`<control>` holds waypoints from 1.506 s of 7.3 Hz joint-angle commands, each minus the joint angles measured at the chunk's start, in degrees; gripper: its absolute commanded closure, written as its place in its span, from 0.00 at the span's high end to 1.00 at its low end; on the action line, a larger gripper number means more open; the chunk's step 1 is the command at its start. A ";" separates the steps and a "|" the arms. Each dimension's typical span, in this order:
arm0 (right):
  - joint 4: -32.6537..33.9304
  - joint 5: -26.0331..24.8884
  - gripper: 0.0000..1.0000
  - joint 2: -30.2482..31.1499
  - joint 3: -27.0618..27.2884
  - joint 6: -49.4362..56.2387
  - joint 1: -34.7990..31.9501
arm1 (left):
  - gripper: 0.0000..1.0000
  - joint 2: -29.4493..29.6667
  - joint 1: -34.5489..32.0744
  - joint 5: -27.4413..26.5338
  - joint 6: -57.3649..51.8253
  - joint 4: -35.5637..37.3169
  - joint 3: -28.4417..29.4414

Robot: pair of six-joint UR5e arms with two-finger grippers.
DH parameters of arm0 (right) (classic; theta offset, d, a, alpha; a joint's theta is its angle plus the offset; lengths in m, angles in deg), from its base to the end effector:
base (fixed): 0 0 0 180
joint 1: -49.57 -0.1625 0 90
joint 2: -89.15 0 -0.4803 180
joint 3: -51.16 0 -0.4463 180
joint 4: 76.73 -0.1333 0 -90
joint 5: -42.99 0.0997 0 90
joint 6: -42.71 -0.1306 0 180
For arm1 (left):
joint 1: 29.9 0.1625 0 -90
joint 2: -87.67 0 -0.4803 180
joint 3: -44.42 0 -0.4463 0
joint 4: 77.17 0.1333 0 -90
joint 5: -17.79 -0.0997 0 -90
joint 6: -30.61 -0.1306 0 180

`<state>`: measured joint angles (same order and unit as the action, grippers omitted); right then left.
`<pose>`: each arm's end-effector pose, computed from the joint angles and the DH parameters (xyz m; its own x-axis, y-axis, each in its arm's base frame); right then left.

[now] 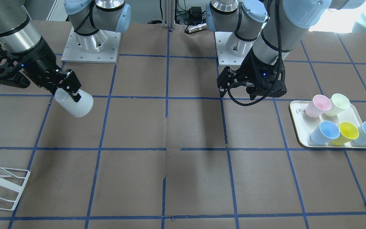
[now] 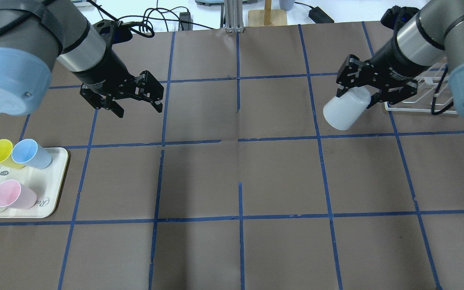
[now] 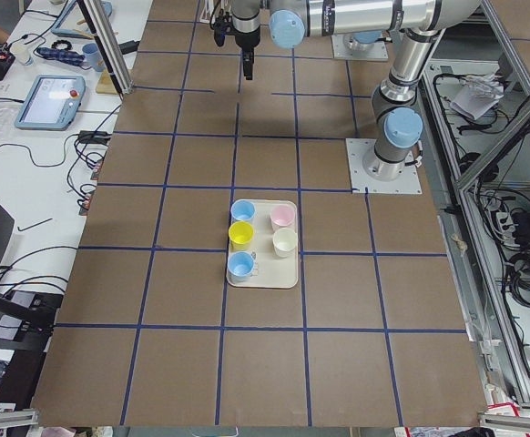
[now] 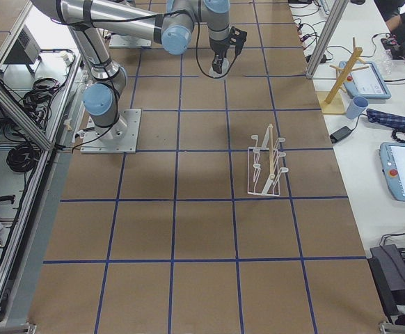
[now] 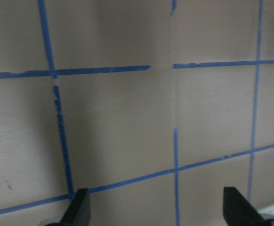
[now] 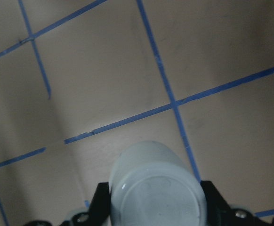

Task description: Transfer IKEA cup to right arm and place on rack

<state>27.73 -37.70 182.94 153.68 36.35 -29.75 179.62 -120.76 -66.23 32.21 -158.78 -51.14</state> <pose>0.0551 -0.5410 0.4557 -0.9463 0.2743 -0.1710 0.2910 0.9532 -0.0814 -0.1553 -0.5582 0.4558 -0.9945 -0.0114 0.1046 -0.0128 0.9998 -0.0124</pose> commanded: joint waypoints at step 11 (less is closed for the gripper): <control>24.92 -13.44 0.42 -12.48 -1.01 24.99 12.53 | 1.00 -2.66 -0.90 -5.19 2.81 -1.62 2.75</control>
<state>50.67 -51.21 172.00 152.79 60.55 -17.56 176.78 -121.60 -71.73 36.25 -160.09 -48.56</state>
